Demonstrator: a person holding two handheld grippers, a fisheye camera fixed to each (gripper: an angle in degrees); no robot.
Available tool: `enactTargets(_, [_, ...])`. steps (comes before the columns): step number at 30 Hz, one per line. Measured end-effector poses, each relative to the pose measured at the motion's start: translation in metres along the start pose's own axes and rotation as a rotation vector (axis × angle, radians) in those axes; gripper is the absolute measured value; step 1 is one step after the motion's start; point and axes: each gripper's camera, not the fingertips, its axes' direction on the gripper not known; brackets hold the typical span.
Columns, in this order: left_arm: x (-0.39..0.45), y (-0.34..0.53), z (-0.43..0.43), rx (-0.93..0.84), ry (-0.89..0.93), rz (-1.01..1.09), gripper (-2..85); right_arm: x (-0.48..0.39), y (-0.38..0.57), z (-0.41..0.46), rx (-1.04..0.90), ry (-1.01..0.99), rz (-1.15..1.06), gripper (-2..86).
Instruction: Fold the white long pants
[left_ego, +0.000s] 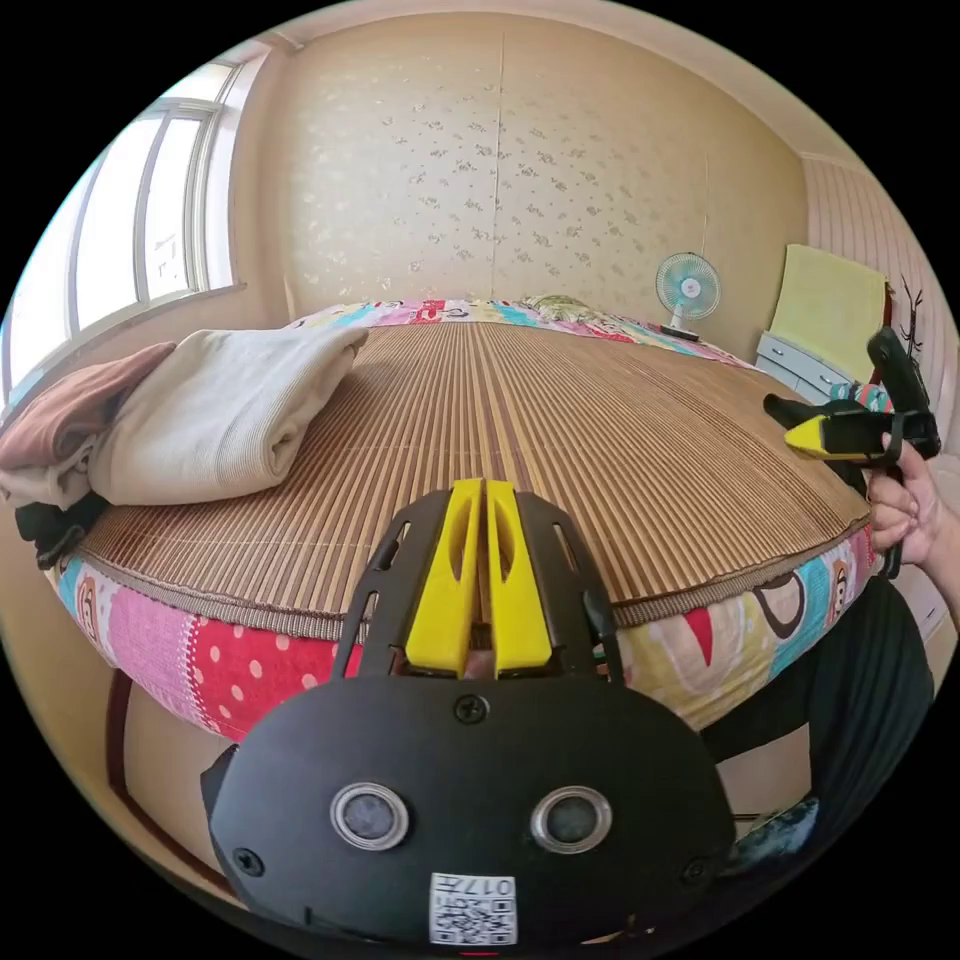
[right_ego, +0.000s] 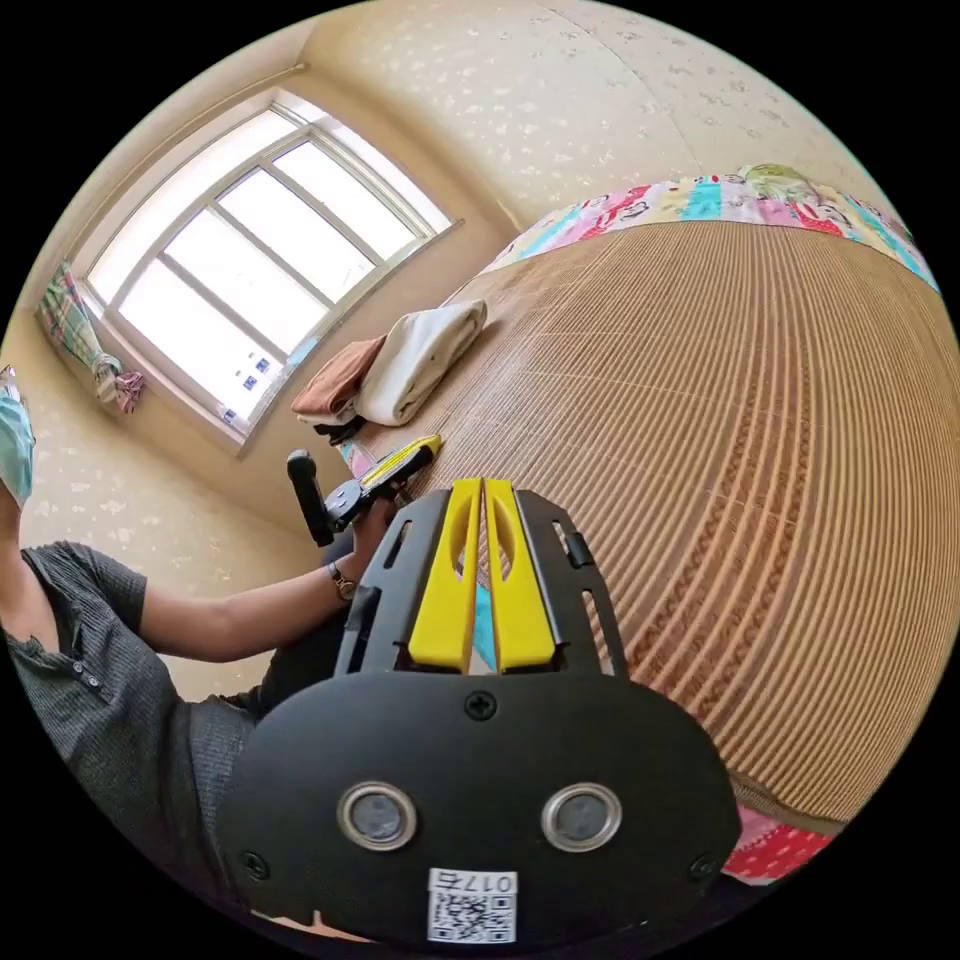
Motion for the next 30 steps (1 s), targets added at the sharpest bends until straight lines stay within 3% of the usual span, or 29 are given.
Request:
enactTargets(3, [0.016, 0.002, -0.006, 0.015, -0.063, 0.033, -0.4, -0.033, -0.078, 0.052, -0.106, 0.005, -0.122, 5.0])
enactTargets(8, [0.014, 0.001, -0.014, 0.026, -0.019, 0.015, -0.5, -0.096, -0.188, 0.142, -0.282, 0.036, -0.268, 10.0])
enactTargets(11, [0.021, 0.0, -0.017, 0.033, -0.036, 0.028, -0.6, -0.096, -0.227, 0.219, -0.536, 0.086, -0.182, 9.7])
enactTargets(13, [0.023, -0.001, -0.018, 0.035, -0.032, 0.026, -0.6, -0.081, -0.233, 0.25, -0.64, -0.003, -0.077, 7.8])
enactTargets(16, [0.027, -0.004, -0.019, 0.039, -0.037, 0.028, -0.7, -0.056, -0.243, 0.231, -0.539, -0.219, 0.035, 5.0])
enactTargets(18, [0.03, -0.006, -0.02, 0.039, -0.04, 0.03, -0.7, -0.031, -0.251, 0.172, -0.311, -0.5, 0.073, 4.2])
enactTargets(21, [0.033, -0.009, -0.02, 0.04, -0.04, 0.029, -0.7, 0.016, -0.25, 0.079, 0.003, -0.731, 0.179, 3.6])
enactTargets(26, [0.039, -0.016, -0.018, 0.042, -0.044, 0.03, -0.7, 0.089, -0.23, -0.072, 0.346, -0.887, 0.147, 3.1])
enactTargets(30, [0.042, -0.02, -0.016, 0.043, -0.048, 0.03, -0.6, 0.121, -0.171, -0.198, 0.512, -0.773, 0.024, 2.9])
